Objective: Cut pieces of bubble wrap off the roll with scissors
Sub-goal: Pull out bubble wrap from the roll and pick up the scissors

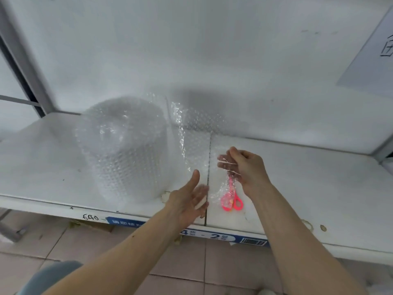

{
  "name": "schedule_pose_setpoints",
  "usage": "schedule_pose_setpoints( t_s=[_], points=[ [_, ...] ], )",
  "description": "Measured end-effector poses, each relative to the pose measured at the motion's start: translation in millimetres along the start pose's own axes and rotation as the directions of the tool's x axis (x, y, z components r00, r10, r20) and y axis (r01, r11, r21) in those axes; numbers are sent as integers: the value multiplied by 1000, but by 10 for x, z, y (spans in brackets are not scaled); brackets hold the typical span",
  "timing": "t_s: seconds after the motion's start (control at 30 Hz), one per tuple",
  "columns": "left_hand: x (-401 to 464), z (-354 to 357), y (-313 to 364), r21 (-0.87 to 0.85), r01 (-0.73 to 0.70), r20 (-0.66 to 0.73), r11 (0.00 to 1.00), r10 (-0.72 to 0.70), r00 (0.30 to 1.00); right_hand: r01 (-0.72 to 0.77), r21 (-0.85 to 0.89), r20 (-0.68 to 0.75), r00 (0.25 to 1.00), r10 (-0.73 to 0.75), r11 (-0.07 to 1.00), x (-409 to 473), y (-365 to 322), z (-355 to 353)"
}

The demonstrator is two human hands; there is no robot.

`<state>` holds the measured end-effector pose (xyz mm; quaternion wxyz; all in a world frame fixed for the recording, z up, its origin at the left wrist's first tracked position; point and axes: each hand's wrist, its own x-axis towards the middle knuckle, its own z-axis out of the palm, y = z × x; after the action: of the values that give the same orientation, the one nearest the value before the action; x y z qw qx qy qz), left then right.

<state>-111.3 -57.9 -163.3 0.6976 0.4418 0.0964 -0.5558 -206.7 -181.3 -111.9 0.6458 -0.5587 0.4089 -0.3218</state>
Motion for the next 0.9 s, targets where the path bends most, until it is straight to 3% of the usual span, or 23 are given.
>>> schedule_pose_setpoints(
  t_s=[0.1,0.27,0.43,0.9],
  points=[
    [1,-11,-13,-68,-54,-14,996,54,998,-10,13,-38,999,10,1000,-4,-19,-30],
    [-187,-36,85,244,-131,-186,961,179,966,2,85,-144,989,11,996,80,-31,-123],
    [-415,-146,315,101,-222,-159,970,236,959,-4,68,-185,983,17,998,124,-15,-179],
    [-388,-417,707,53,-311,-311,949,312,898,-93,-1,-165,982,91,996,-15,183,-365]
  ],
)
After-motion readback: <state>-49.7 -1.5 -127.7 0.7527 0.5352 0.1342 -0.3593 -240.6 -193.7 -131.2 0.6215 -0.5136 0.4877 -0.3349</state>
